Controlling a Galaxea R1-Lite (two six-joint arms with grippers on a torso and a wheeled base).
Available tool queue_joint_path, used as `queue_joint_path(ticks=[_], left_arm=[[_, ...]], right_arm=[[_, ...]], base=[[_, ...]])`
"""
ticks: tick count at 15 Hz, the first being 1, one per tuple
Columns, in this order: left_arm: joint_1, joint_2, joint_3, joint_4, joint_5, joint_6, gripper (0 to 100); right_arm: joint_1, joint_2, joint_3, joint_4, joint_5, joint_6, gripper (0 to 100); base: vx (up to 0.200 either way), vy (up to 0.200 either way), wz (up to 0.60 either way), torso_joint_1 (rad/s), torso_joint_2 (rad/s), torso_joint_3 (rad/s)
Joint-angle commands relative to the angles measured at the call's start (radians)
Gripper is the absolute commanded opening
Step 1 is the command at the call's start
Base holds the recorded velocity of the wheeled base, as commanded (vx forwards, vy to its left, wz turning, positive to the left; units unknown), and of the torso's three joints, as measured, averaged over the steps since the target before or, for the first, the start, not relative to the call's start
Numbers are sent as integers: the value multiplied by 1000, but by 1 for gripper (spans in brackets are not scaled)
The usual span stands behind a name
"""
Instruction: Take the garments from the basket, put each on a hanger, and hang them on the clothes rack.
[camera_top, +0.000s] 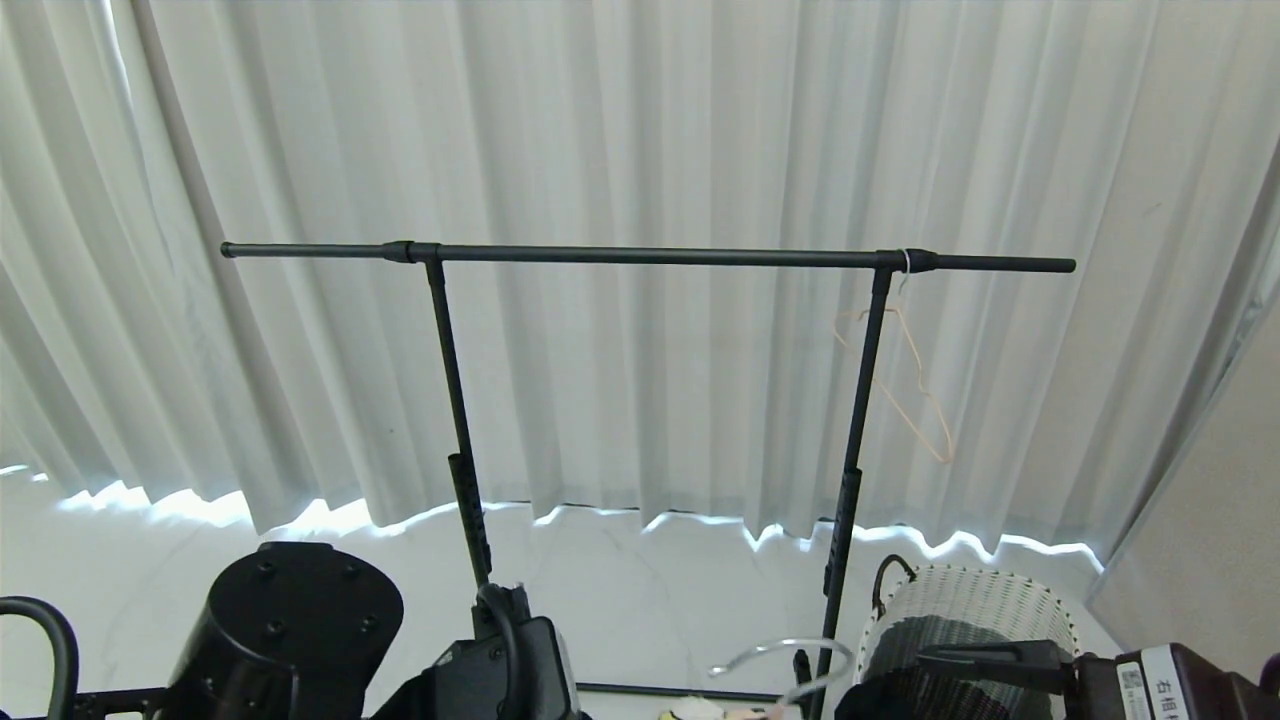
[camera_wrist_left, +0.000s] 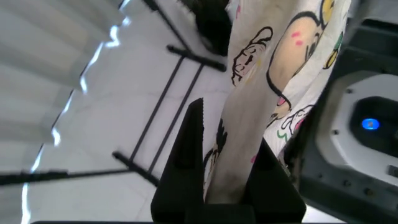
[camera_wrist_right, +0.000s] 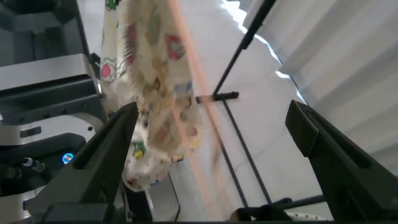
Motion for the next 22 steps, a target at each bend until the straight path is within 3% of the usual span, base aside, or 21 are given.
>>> queue_joint_path(ticks=[1, 5, 9, 11, 13, 16, 18, 22], left_arm=[[83, -10, 28, -2, 14, 0, 0], [212, -27, 22, -36, 19, -3, 0], [247, -34, 16, -169, 32, -95, 0], [247, -36, -14, -209, 97, -134, 0], [247, -44, -30, -209, 98, -146, 0], [247, -50, -43, -209, 98, -147, 0], [247, -54, -44, -209, 97, -147, 0], [247, -54, -47, -209, 95, -147, 0]], right_arm=[[-23, 1, 11, 0, 1, 0, 100], [-40, 73, 44, 0, 1, 35, 100], [-101, 232, -40, -6, -5, 199, 100], [-103, 338, -157, -29, -88, 351, 100], [-101, 453, -256, -109, -194, 492, 100], [-80, 571, -388, -172, -329, 619, 100], [-43, 602, -433, -173, -364, 644, 100], [101, 613, -407, -175, -373, 652, 100]], base=[[0, 0, 0, 0, 0, 0], [0, 0, 0, 0, 0, 0], [0, 0, 0, 0, 0, 0], [0, 0, 0, 0, 0, 0], [0, 0, 0, 0, 0, 0], [0, 0, 0, 0, 0, 0], [0, 0, 0, 0, 0, 0], [0, 0, 0, 0, 0, 0]])
